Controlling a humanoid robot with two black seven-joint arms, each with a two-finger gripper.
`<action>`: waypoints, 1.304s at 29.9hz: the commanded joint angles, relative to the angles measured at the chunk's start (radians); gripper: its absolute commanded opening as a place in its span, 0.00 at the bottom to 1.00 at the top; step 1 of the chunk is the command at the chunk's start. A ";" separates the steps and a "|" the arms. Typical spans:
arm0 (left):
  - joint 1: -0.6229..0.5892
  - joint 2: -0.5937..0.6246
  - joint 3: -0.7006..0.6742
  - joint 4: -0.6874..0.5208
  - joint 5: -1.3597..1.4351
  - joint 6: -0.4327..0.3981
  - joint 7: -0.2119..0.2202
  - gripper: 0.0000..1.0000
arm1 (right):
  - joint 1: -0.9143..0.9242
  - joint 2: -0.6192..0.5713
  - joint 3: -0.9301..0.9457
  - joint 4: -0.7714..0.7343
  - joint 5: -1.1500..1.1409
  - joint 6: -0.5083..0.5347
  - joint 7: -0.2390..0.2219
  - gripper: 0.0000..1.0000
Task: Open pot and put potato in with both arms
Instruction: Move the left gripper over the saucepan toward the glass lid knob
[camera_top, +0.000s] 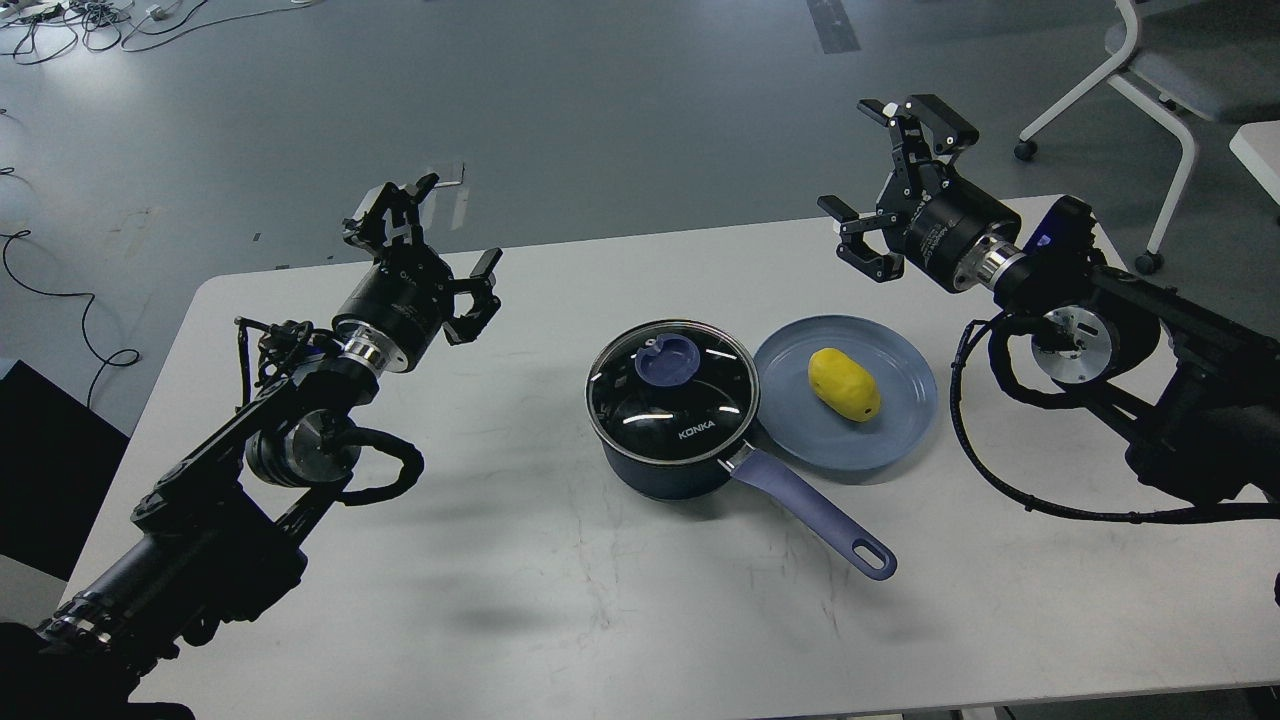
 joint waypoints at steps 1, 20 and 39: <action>-0.004 0.002 -0.001 -0.006 0.116 0.025 -0.067 0.99 | -0.003 -0.003 0.003 -0.002 0.000 0.000 0.000 1.00; -0.059 0.033 0.026 -0.141 1.338 0.482 -0.179 0.99 | -0.032 -0.044 0.016 -0.083 0.006 -0.015 -0.013 1.00; -0.312 0.062 0.535 -0.077 1.849 0.606 -0.179 0.99 | -0.055 -0.049 0.012 -0.112 0.006 -0.041 -0.012 1.00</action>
